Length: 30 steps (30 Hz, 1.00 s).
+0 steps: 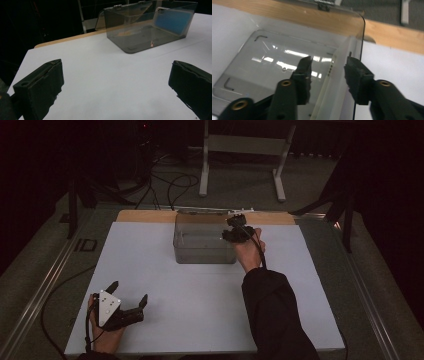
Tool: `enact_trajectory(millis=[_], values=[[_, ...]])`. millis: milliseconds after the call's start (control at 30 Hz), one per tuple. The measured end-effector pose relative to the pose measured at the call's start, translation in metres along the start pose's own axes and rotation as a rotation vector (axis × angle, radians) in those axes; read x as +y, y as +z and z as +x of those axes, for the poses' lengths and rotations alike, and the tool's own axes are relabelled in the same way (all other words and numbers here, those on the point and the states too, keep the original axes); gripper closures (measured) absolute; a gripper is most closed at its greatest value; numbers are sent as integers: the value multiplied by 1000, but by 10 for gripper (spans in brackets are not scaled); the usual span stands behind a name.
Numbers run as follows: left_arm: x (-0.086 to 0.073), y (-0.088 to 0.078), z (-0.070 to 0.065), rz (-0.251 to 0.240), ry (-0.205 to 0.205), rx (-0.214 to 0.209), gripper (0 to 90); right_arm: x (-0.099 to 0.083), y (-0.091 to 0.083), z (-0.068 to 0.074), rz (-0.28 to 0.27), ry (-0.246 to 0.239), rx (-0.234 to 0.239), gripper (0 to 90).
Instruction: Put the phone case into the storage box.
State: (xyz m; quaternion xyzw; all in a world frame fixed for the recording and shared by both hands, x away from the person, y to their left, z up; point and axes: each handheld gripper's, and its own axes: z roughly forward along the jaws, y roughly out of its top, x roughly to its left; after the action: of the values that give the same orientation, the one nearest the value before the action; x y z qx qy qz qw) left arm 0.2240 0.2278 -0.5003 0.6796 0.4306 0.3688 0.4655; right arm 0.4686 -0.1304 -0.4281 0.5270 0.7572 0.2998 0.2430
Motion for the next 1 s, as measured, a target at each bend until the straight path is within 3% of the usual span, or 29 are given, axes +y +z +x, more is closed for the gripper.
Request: enact_trajectory(millis=[100, 300, 400, 433, 467, 567, 733, 1000], values=[[0, 0, 0, 0, -1, -1, 6, -1, -3, 0, -30, -29, -11, 439], [0, 0, 0, 0, -2, -2, 6, -2, -5, 0, -43, -11, -19, 395], [0, 1, 0, 0, -2, -1, 6, -3, -7, 0, -44, -27, 5, 272], [0, 1, 0, 0, -2, -1, 6, -3, -7, 0, -44, -27, 5, 272], [0, 1, 0, 0, -2, -2, 6, -4, -8, -1, -47, -28, 7, 188], [0, 1, 0, 2, 1, -2, 6, -6, -10, 0, -47, -39, 12, 131], [0, 1, -1, 6, 4, -3, 6, -8, -14, -2, -67, -37, 57, 96], [-1, 1, -1, 9, 5, -5, 6, -16, -22, -5, -100, -48, 85, 93]])
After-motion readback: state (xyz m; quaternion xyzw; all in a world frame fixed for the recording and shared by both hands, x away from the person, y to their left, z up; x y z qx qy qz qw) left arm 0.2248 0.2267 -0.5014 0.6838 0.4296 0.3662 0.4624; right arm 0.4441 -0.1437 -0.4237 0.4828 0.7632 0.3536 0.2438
